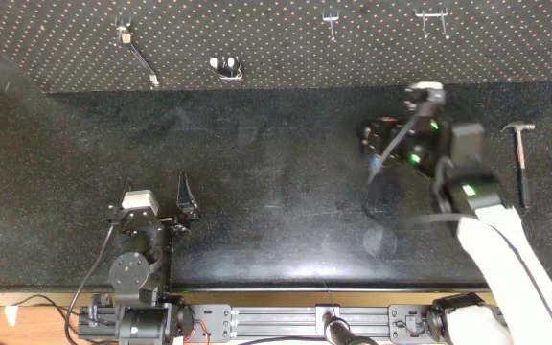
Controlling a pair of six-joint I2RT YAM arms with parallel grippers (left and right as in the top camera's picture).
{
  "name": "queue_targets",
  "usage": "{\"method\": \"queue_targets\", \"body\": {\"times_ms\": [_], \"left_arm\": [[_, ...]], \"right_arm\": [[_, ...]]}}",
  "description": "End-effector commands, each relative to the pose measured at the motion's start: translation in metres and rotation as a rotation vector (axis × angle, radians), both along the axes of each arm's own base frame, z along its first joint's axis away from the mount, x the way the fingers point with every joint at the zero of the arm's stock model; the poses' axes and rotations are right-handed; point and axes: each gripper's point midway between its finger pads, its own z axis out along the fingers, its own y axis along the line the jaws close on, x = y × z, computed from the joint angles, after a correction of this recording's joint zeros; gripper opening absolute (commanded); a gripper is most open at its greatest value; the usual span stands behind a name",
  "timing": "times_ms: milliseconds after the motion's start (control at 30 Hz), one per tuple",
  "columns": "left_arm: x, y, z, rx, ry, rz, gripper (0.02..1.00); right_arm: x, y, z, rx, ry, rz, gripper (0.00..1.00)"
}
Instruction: Place Tools Onto Pegboard
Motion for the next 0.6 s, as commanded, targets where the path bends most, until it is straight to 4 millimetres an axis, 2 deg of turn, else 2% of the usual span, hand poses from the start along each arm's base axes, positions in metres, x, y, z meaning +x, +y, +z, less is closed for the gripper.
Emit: {"method": "queue_targets", "body": {"times_ms": [33,200,600], "left_arm": [[0.0,-0.003,-0.001,0.002,0.001,-0.015,0.996],[0.0,-0.003,-0.001,0.002,0.001,-0.015,0.996],[0.0,-0.003,-0.001,0.002,0.001,-0.015,0.996]], "right_arm": [[0.014,0.012,-0.026,-0.117,0.137,0.036,0.974],[0.014,0.004,-0.048,-0.232,0.284,0.033,0.976],[0.006,0.01,-0.093,-0.324,0.375,0.151,0.993]]}}
